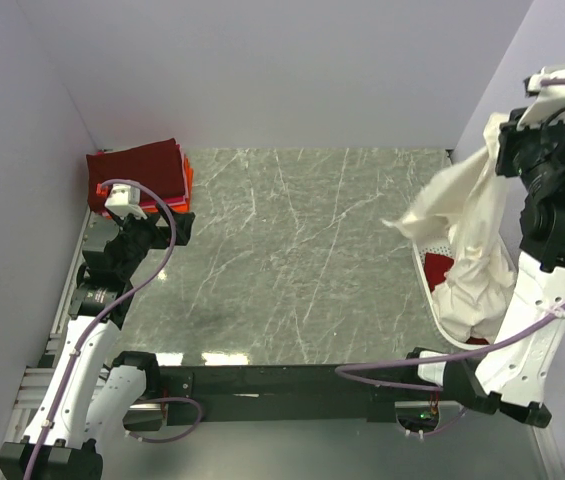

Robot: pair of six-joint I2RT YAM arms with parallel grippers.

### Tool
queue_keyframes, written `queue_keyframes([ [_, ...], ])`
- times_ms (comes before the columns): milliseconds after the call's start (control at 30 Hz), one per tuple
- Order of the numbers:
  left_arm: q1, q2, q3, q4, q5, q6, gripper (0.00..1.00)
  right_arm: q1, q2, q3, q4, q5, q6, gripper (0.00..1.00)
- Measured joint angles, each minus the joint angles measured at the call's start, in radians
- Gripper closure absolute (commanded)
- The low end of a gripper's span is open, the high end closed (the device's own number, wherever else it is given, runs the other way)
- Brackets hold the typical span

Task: Fold and stack the t-shirts
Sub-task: Grab the tshirt from the pile, then move the tshirt to the center of the board

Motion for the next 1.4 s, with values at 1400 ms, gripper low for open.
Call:
queue_keyframes([
  [1400, -0.668, 0.335, 0.034, 0.432, 0.333, -0.043, 0.01, 0.472, 0.315, 0.412, 0.544, -0.281, 0.473, 1.0],
])
